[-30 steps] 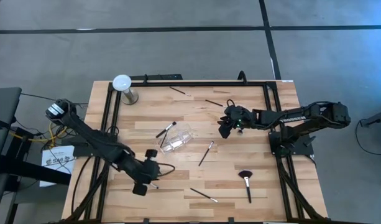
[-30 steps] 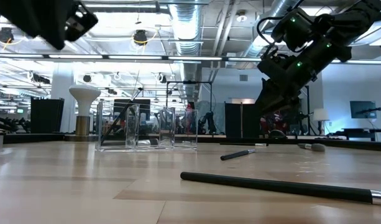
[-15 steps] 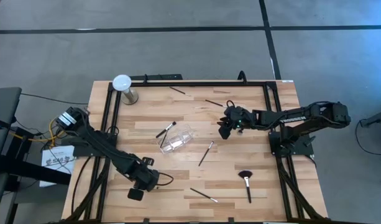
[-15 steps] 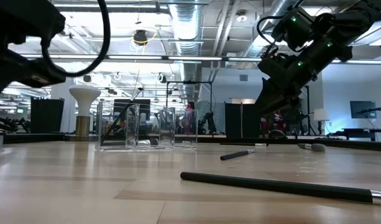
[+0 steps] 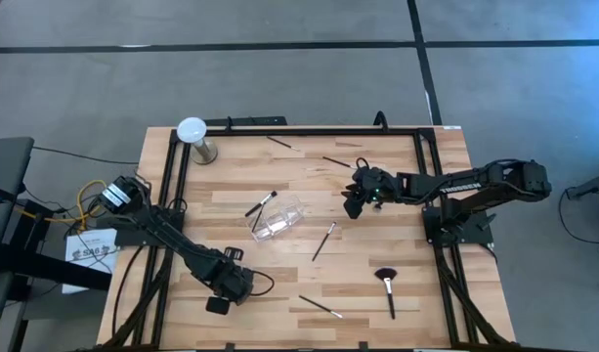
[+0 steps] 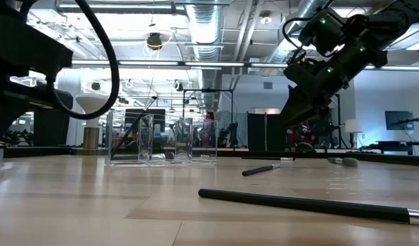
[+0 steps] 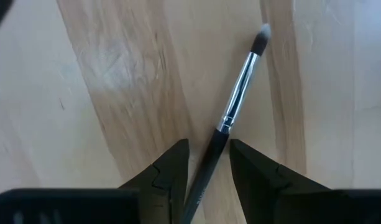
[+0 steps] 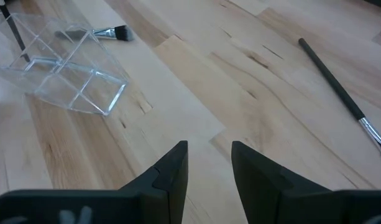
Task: Put items in baskets/containers
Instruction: Put the foundation brush into the left section of the transparent organizer
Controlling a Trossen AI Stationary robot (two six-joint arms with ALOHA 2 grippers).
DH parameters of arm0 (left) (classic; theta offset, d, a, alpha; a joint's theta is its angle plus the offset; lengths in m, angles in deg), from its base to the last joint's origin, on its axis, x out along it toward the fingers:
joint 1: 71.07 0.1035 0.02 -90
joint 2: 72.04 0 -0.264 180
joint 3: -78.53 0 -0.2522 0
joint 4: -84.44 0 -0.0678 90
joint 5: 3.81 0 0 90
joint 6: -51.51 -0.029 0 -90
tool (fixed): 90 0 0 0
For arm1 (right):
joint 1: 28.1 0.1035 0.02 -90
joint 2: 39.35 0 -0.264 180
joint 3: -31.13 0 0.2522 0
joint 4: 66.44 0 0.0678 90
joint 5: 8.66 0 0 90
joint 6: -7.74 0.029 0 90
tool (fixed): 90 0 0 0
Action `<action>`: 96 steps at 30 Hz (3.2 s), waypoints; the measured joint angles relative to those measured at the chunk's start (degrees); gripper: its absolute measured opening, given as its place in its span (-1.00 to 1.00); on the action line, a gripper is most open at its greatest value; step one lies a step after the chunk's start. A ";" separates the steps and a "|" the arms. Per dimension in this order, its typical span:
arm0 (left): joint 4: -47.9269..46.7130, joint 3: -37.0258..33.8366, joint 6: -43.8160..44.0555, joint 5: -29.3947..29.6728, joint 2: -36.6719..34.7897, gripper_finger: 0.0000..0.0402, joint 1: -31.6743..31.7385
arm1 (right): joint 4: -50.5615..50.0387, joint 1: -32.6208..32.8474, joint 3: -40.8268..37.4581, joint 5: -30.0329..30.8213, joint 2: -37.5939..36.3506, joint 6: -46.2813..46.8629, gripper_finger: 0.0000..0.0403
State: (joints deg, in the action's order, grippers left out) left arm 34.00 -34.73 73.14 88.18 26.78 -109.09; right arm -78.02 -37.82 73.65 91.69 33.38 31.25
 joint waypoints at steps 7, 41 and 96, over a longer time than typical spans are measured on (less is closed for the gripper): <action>0.06 -0.07 2.58 0.93 -0.07 -0.58 -0.26 | 0.02 0.00 -0.01 0.02 0.00 0.00 -0.42; 41.70 -3.70 -6.41 47.25 -19.69 -0.89 4.81 | 0.95 1.73 0.01 0.11 0.00 -0.01 -0.42; 68.54 -26.08 -1.95 42.05 -25.67 -0.89 17.69 | 1.13 4.07 0.01 0.15 0.00 0.01 -0.42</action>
State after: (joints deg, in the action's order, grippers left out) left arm 102.54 -60.81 71.19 130.23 1.12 -91.40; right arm -76.89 -33.75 73.67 91.84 33.38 31.26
